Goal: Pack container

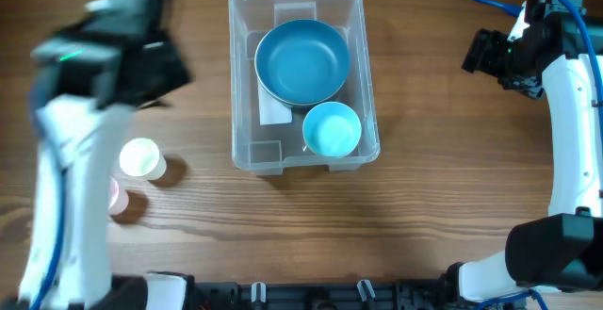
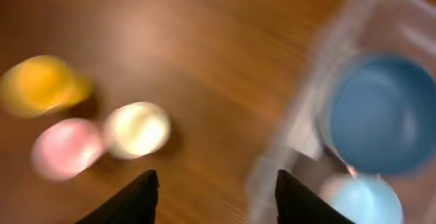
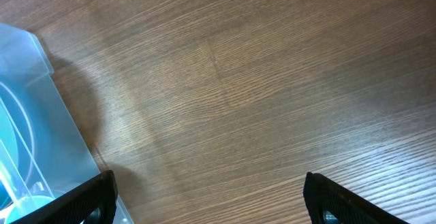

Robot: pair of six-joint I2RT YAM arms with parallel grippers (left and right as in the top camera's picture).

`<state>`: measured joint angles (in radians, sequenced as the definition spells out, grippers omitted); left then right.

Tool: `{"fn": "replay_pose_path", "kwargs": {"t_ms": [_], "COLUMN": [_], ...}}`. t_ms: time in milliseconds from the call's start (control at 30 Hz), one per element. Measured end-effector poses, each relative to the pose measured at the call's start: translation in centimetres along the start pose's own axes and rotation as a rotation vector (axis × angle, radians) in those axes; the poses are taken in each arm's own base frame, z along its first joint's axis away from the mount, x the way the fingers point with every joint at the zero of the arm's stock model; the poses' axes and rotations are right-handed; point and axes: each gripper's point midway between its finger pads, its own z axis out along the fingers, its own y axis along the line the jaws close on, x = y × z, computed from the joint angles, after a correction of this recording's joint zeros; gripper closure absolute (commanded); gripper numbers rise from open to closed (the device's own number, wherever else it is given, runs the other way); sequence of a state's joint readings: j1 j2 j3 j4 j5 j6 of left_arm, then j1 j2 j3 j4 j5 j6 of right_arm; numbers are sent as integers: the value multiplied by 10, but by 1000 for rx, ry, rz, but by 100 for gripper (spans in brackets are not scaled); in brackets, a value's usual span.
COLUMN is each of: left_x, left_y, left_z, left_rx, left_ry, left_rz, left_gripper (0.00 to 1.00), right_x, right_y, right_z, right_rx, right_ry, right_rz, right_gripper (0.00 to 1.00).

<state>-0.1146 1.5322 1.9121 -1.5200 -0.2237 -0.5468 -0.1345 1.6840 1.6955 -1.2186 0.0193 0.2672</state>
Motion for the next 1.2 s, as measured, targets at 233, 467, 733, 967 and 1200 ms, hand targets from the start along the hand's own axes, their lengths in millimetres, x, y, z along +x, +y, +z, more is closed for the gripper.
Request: {"fn": "replay_pose_path", "kwargs": {"t_ms": [233,467,733,967,1200], "left_x": [24,91,93,110,111], "left_y": [100,99,94,97,93], "left_z": [96,177,212,241,232], "left_rx": [-198,-176,-133,-177,-175], "left_ry": [187,319,277,364,388], "left_rz": [-343,-348,-352,-331,-302], "left_gripper": [36,40,44,81,96], "right_x": [0,1,1,1,1], "right_y": [0,1,2,2,2], "right_z": [0,0,0,0,0], "right_rx": [0,-4,-11,-11,-11], "right_ry": [0,2,4,4,3], "right_rz": [0,0,0,0,0], "right_gripper": [12,11,11,11,11]}}
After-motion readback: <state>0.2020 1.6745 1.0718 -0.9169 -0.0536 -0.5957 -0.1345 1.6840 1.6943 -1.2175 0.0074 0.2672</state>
